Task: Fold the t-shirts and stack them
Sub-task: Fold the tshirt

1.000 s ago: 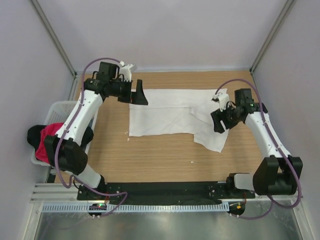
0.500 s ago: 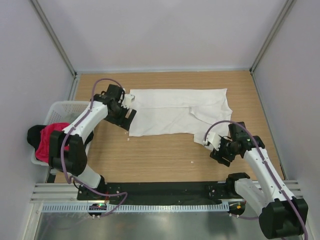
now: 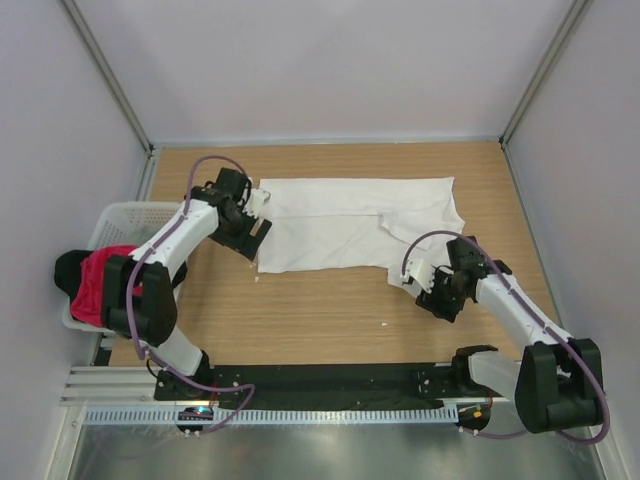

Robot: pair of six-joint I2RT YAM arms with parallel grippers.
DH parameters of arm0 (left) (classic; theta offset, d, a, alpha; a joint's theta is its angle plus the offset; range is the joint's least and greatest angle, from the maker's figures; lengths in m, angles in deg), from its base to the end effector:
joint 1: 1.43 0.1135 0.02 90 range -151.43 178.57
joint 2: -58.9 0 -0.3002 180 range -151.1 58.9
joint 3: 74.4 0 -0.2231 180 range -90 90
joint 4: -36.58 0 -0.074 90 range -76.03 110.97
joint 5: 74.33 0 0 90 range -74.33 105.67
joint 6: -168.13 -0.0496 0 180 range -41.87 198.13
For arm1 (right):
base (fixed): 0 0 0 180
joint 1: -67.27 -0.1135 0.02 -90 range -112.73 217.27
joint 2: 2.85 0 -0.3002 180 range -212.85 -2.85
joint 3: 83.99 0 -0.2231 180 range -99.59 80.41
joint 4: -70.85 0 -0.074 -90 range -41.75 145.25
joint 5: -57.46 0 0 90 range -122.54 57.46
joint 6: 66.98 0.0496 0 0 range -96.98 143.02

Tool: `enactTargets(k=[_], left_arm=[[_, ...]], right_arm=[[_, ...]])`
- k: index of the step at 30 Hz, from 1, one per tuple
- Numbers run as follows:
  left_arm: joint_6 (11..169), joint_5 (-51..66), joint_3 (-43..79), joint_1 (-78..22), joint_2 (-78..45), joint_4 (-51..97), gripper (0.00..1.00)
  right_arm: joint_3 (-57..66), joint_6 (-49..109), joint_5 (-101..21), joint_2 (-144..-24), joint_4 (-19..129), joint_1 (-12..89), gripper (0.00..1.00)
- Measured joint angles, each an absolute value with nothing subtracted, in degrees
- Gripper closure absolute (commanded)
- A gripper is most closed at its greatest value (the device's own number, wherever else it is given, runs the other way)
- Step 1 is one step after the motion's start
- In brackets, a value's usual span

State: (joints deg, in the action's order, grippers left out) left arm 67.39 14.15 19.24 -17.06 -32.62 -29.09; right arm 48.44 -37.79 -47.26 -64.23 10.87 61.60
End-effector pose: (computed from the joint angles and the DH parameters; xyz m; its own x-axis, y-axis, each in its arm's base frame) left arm 0.2796 -0.0796 0.2768 -0.8419 0.4290 -0.3273 0.4424 0.8961 0.0366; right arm 0.1250 0.0251 0.2066 -0.3210 -0.8804 -0.3492 -0.9152 0.3832 -0.1247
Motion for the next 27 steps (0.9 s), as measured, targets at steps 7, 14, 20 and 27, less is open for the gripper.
enactTargets(k=[7,14,20,27], left_arm=[[67.4,14.1,17.3,-17.1,-37.0,-29.0,0.16],[67.5,14.1,17.2,-17.1,-38.2,-29.0,0.16],[68.6,12.4,17.7,-16.7,-38.2,-29.1,0.18],[71.1,4.9,17.8,-13.7,-42.8,-29.7,0.29]], right_arm=[[47.2,-37.4,-45.8,-71.9,14.7,61.6,0.45],[45.2,-36.9,-44.6,-75.3,17.7,61.6,0.57],[44.3,-36.8,-43.7,-76.9,18.9,61.6,0.88],[43.4,-36.1,-43.3,-76.8,19.0,61.6,0.93]])
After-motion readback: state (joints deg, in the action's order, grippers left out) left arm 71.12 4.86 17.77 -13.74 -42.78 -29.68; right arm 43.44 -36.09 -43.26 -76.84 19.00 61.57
